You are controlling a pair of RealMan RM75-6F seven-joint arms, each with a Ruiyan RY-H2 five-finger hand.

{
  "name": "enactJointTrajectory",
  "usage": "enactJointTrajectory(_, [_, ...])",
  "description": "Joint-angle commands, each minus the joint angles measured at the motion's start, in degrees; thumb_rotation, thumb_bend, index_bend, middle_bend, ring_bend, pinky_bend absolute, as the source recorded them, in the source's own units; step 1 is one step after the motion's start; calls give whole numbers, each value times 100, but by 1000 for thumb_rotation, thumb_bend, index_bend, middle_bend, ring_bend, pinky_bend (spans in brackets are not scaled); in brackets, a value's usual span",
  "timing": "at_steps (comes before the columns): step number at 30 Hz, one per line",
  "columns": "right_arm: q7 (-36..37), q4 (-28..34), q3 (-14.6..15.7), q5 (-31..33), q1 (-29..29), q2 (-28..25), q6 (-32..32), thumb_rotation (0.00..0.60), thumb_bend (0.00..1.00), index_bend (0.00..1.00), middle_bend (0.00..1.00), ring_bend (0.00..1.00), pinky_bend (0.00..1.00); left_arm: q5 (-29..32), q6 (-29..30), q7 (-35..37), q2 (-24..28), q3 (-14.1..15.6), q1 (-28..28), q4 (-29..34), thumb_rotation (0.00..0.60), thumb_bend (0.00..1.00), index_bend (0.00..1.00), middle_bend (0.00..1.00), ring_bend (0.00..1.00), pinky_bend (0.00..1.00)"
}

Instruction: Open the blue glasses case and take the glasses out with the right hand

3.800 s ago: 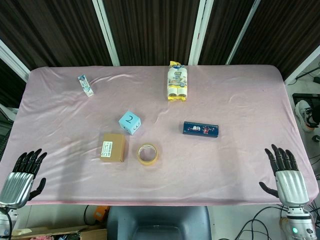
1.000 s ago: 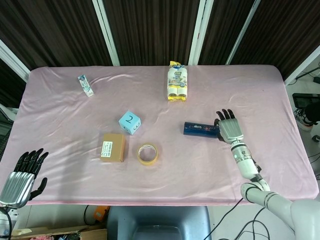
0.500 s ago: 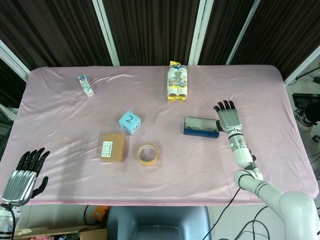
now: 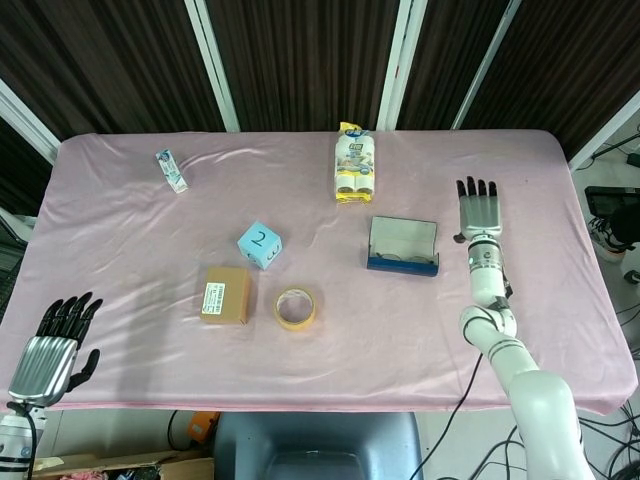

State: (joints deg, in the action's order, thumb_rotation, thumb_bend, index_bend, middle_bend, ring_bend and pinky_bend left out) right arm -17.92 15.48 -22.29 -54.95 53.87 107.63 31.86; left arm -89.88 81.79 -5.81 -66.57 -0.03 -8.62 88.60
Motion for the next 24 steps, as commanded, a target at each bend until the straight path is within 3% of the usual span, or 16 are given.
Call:
enactJointTrajectory(1, [821, 1225, 370, -735, -397, -648, 780, 600, 281, 116, 121, 0, 0, -142, 127, 101, -5, 30, 19, -45, 600, 422, 0, 0, 0, 40])
enactJointTrajectory(3, [1164, 2303, 543, -1057, -717, -1221, 1134, 600, 317, 172, 121, 0, 0, -196, 190, 155, 8, 49, 40, -56, 600, 421, 0, 0, 0, 40])
enactJointTrajectory(6, [1282, 3947, 761, -1316, -1104, -2111, 1343, 600, 463, 227, 122, 0, 0, -247, 256, 184, 25, 70, 67, -43, 600, 421, 0, 0, 0, 40])
enactJointTrajectory(11, [701, 5539, 973, -1133, -1267, -2908, 1201, 600, 534, 305, 121, 0, 0, -313, 286, 203, 57, 110, 82, -27, 600, 421, 0, 0, 0, 40])
enactJointTrajectory(17, [59, 6239, 1111, -749, -1180, -3090, 1143, 600, 562, 333, 121, 0, 0, -325, 381, 295, 99, 104, 122, -37, 600, 422, 0, 0, 0, 40])
enactJointTrajectory(24, [-512, 5943, 1201, -152, -944, -2637, 1112, 600, 592, 377, 122, 0, 0, -347, 439, 361, 127, 112, 152, -57, 600, 422, 0, 0, 0, 40])
